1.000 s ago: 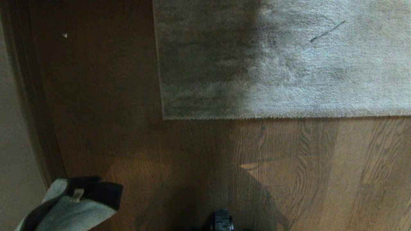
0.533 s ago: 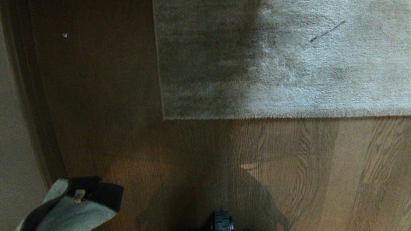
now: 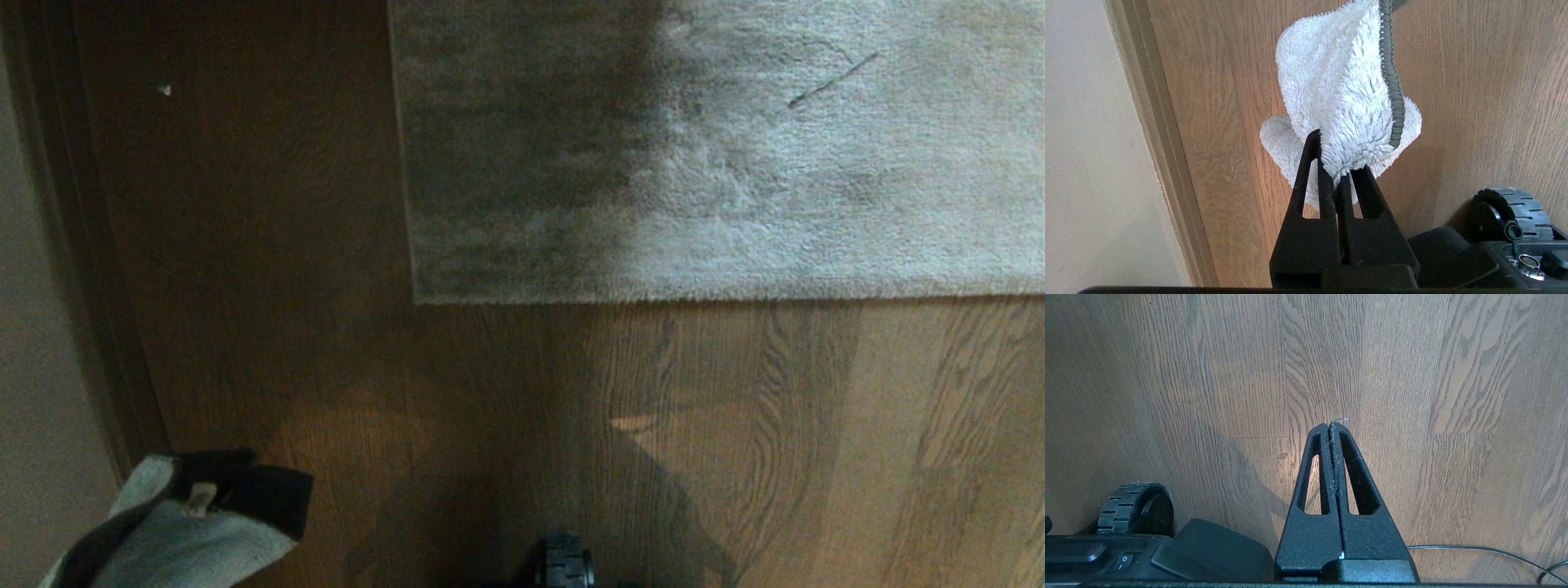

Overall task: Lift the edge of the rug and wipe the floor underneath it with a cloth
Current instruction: Lift up the carpet

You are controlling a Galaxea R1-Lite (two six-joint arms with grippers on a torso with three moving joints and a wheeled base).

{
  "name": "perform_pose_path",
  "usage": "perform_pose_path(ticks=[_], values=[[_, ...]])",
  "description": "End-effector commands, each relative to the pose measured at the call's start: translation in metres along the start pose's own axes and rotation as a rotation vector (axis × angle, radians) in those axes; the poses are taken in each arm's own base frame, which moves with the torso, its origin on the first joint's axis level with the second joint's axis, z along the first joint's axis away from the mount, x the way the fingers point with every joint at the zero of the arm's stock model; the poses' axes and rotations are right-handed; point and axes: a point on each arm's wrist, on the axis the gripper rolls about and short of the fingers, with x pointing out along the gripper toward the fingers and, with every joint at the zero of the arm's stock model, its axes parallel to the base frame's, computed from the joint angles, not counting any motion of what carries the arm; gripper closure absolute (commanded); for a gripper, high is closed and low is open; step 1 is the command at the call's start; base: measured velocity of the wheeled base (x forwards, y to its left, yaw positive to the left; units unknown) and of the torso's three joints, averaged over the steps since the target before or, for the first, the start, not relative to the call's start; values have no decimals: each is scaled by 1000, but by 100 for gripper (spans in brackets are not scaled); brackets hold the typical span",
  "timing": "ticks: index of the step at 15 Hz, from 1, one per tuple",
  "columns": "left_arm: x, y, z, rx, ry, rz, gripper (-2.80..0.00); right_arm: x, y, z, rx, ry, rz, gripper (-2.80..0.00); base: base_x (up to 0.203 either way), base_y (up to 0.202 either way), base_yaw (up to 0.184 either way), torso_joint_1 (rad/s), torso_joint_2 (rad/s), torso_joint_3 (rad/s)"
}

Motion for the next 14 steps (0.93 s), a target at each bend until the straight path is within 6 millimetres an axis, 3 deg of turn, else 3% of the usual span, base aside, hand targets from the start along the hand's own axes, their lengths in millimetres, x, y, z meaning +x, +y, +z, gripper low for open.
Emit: perform_pose_path(ticks=[1,14], values=[[0,0,0,0,-1,0,0,0,0,0,0,-1,0,0,0,0,0,0,0,0],[0,0,0,0,-1,0,0,0,0,0,0,-1,0,0,0,0,0,0,0,0]])
